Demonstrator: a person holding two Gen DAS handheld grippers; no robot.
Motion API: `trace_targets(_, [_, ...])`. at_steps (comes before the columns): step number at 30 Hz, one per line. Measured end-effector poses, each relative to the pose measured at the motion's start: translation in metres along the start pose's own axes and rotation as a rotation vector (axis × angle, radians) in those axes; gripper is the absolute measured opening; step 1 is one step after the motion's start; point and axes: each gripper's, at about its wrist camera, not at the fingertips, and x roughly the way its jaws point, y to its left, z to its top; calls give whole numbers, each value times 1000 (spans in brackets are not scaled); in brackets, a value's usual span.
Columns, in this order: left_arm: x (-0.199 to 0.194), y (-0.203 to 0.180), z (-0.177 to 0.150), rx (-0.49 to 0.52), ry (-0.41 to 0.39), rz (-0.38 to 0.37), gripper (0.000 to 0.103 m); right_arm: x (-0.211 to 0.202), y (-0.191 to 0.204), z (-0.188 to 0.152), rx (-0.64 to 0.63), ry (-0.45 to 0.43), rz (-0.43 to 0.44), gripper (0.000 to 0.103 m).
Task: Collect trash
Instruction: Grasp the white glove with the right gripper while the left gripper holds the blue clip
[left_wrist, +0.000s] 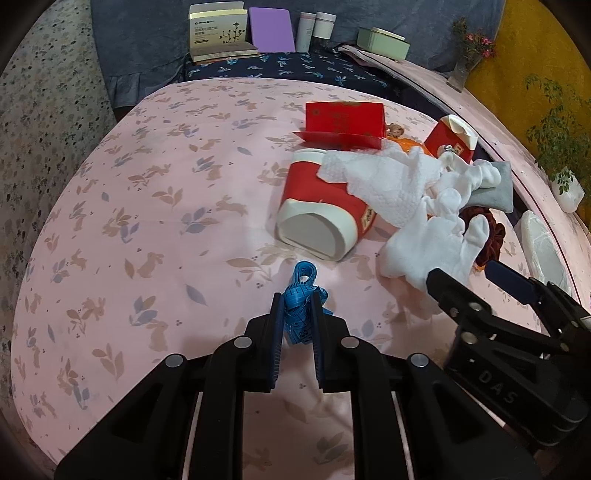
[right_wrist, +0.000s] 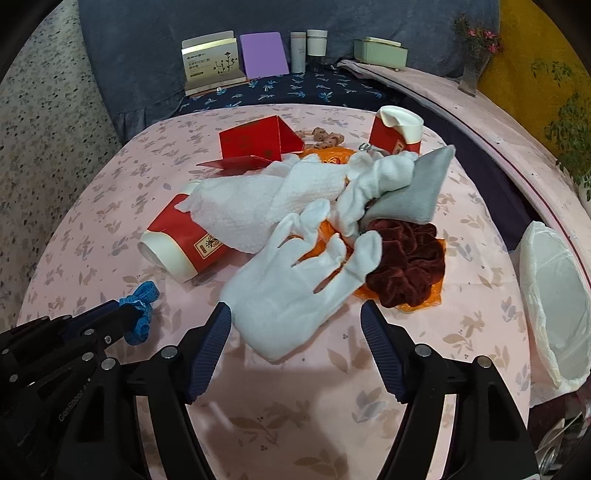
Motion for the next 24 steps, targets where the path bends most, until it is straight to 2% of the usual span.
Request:
trace_targets(4, [2,8,0,-16,8,17,14,19,1,-1,25,41,28,59])
trace_targets(7, [2,9,-1,-15,5,19,14,33,-3,-4,49,83,51,38])
trace_targets(10, [0,7,-1,-10,0,17,14,31,-6,-7,63,76,73,23])
trace_targets(17, [-15,-11,-2,19,-31,-1,14,-4,-19,-9,72,12,84,19])
trace_targets(24, [-33,-47,-5,85,-66,-31,14,-53,-47,-6,104,-88,55,19])
